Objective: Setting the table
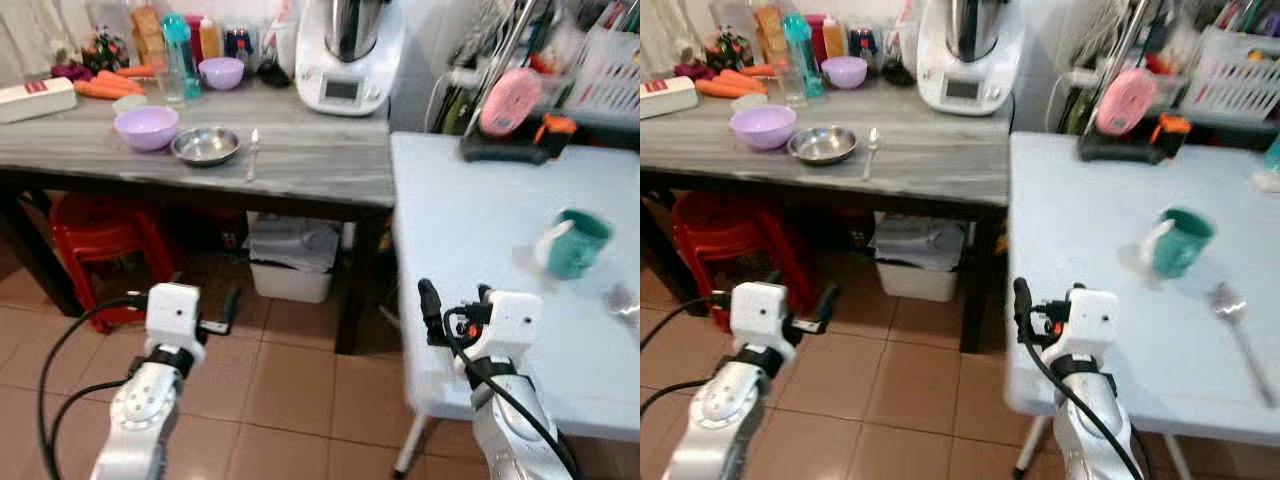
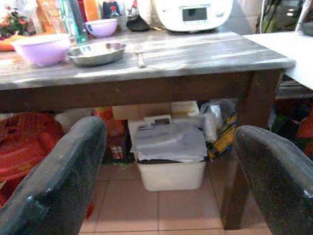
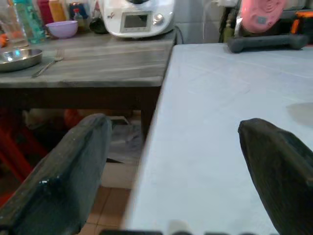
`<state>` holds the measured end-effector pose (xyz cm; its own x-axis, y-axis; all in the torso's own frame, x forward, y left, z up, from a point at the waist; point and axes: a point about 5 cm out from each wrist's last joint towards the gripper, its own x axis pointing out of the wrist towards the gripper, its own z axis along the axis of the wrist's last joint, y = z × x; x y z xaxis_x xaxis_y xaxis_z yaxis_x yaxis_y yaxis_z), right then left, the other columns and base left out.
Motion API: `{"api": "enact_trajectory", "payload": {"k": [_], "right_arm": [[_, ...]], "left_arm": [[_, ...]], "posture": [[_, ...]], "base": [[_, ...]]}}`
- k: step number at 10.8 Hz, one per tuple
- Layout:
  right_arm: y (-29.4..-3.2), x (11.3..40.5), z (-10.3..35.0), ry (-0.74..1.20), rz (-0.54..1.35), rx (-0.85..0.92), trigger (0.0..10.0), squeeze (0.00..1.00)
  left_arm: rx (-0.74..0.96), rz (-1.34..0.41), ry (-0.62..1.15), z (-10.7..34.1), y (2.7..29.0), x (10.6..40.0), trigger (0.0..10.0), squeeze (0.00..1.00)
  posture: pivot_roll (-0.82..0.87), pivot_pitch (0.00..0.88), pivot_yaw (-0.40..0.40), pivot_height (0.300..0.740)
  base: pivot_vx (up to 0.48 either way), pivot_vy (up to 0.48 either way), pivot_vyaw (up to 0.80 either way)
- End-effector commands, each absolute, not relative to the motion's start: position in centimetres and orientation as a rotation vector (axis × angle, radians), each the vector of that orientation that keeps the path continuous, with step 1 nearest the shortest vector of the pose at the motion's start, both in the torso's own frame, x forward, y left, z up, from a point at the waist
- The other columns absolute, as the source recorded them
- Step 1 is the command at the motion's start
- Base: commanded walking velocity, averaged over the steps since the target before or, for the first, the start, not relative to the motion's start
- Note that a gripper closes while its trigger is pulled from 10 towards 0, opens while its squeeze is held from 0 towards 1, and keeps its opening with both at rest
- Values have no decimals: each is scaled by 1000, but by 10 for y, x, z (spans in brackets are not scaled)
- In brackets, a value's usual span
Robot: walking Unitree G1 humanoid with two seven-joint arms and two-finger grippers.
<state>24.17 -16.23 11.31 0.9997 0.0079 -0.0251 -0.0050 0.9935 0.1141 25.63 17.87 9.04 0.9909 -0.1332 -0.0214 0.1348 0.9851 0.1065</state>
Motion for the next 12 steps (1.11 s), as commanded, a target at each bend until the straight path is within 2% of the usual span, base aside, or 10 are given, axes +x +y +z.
{"api": "enact_trajectory", "payload": {"k": [1, 12], "right_arm": [[-172, 240, 113, 32, -22, 99, 10000, 0], [-172, 241, 114, 24, -24, 105, 10000, 0]], "left_arm": [[94, -158, 12, 91, 170, 258, 10000, 0], [85, -178, 16, 91, 165, 259, 10000, 0]], "posture": [[7, 0, -12, 740], [1, 0, -3, 740]], "base": [[0, -480, 0], [0, -480, 0]]}}
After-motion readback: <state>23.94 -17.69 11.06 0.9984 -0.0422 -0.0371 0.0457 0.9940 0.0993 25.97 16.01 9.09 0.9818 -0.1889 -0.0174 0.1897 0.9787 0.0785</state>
